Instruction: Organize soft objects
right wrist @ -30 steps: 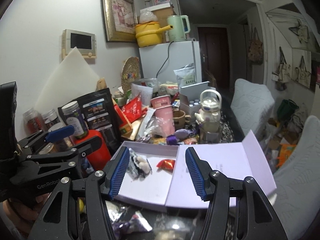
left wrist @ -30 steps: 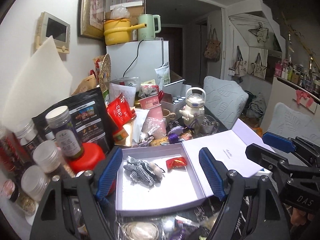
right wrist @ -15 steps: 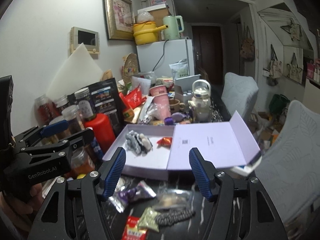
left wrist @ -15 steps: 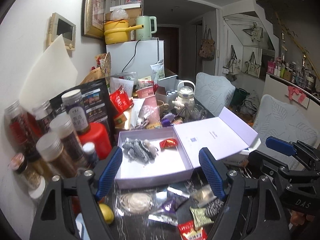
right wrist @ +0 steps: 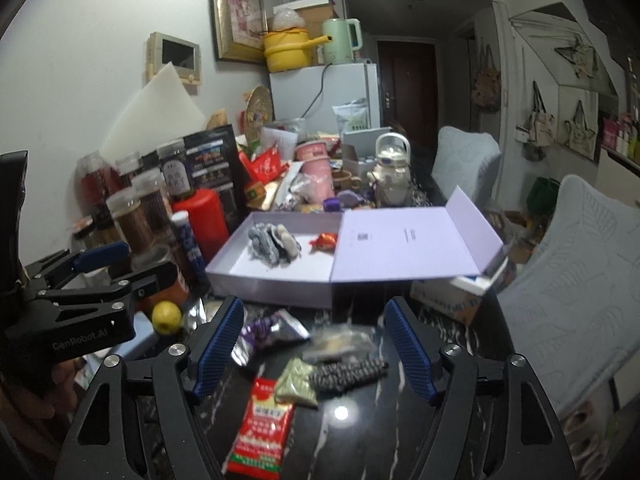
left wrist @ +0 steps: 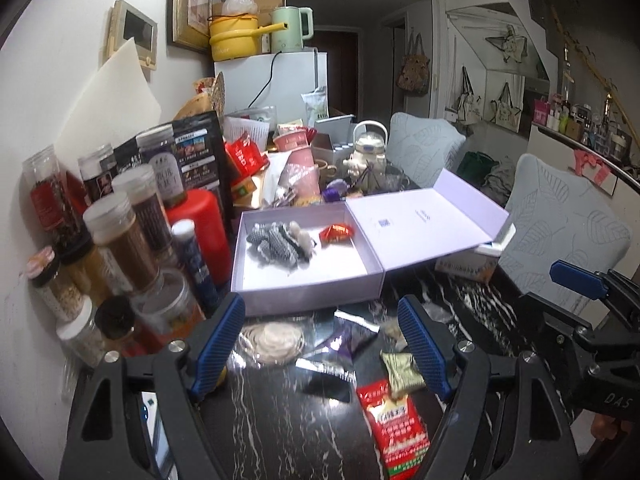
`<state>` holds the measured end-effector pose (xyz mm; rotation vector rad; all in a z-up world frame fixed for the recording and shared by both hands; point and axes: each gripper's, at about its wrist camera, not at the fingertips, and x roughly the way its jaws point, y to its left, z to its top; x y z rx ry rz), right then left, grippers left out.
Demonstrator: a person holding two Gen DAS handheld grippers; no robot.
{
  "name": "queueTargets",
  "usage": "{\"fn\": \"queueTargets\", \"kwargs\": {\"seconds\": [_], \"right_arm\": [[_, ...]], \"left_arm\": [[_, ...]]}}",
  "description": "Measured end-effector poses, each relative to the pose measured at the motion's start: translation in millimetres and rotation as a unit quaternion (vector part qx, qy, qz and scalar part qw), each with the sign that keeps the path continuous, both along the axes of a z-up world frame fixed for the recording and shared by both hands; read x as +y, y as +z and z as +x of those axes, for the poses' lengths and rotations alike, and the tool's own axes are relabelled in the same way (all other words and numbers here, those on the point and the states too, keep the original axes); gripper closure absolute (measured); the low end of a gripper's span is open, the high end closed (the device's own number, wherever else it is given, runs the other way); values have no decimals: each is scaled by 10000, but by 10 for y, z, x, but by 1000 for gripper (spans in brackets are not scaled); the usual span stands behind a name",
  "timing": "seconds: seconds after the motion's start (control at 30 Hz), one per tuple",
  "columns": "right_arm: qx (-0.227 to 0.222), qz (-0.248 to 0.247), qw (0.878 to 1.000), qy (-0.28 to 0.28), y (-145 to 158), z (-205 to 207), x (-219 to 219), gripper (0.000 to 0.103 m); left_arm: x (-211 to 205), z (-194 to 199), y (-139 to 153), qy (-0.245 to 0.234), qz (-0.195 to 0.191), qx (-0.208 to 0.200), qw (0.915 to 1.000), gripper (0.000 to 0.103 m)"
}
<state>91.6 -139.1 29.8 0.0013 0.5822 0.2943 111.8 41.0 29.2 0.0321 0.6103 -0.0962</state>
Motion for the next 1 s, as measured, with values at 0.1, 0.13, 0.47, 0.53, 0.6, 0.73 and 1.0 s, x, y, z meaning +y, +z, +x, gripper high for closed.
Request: {"fn": "queueTargets", "kwargs": {"seconds": [0.1, 0.13, 0.47, 0.53, 0.6, 0.73, 1.0], "right_arm": [[129, -24, 9999, -23, -106, -47, -13, 25], [171, -28, 9998, -42, -142, -62, -16, 25], [644, -101, 9978, 105, -592, -219, 17, 25], [784, -88, 9968, 118, -707, -227, 12, 25], [966, -60, 9952, 116, -822, -225, -17, 25], [1264, -81, 9919, -10, -1019, -228, -143, 25], [1618, -90, 9860, -382, -1286, -262, -440, 25]], "left_arm": [[16, -43, -110, -34, -92, 122, 9999, 24], [15, -54, -168, -63, -122, 209, 9997, 24], [-83, -154, -676, -285, -234, 755, 9965, 24], [-140, -161, -804, -344, -183, 903, 9952, 24], [-178, -165, -942, -394, -179, 1074, 9933, 24], [-272, -170, -1157, -489, -253, 1379, 9889, 24], [-571, -136, -1428, -803, -211, 1754, 9810, 24]]}}
